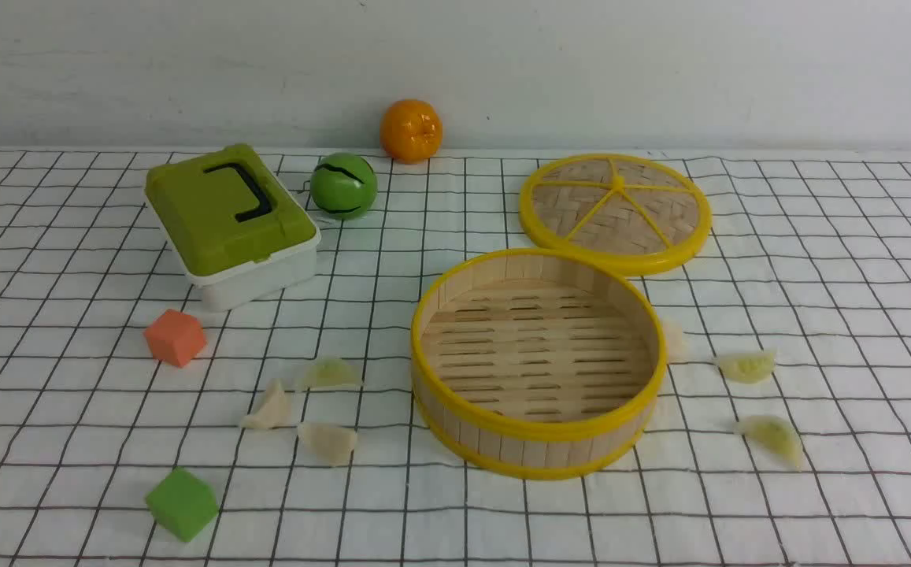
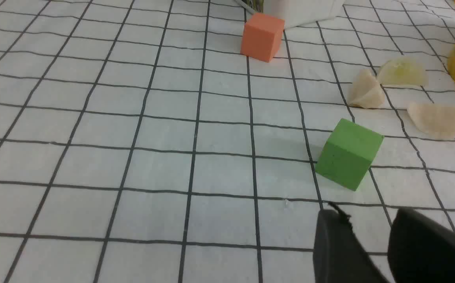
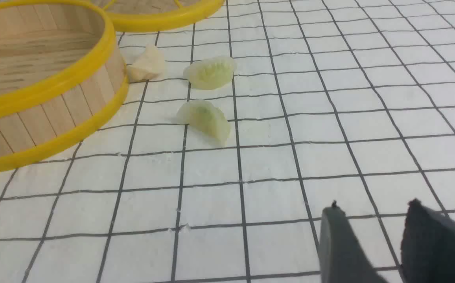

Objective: Put the dumplings into the steamer on the table with the white tablecloth.
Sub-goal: 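Reach for and grasp a dumpling on the table with the left gripper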

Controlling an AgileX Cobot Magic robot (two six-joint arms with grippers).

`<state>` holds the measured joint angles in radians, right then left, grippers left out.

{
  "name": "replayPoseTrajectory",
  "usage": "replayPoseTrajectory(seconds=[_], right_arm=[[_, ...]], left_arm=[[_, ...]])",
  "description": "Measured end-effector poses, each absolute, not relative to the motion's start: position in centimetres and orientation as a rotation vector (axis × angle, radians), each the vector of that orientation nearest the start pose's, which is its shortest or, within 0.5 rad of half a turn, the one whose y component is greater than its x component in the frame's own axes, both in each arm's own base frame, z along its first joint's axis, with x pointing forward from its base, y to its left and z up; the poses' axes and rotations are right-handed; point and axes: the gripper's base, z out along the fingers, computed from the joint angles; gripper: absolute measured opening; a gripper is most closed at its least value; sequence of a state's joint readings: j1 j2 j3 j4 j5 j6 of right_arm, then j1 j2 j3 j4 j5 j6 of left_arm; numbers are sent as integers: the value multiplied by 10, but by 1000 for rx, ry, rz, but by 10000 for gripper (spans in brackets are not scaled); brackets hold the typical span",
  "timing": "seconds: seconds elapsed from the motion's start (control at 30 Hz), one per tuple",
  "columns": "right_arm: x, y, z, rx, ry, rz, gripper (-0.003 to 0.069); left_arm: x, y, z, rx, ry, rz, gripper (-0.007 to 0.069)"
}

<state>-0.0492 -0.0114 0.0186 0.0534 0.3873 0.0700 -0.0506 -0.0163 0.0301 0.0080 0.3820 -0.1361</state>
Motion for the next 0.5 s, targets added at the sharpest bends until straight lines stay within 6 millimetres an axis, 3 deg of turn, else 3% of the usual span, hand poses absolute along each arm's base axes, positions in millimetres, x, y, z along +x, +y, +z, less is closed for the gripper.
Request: replayPoseTrajectory(seconds=[0.5], right_arm=[[52,-1,173,144,1873,67,239]], left_arm=[[52,-2,170,-76,1880,-120,212]])
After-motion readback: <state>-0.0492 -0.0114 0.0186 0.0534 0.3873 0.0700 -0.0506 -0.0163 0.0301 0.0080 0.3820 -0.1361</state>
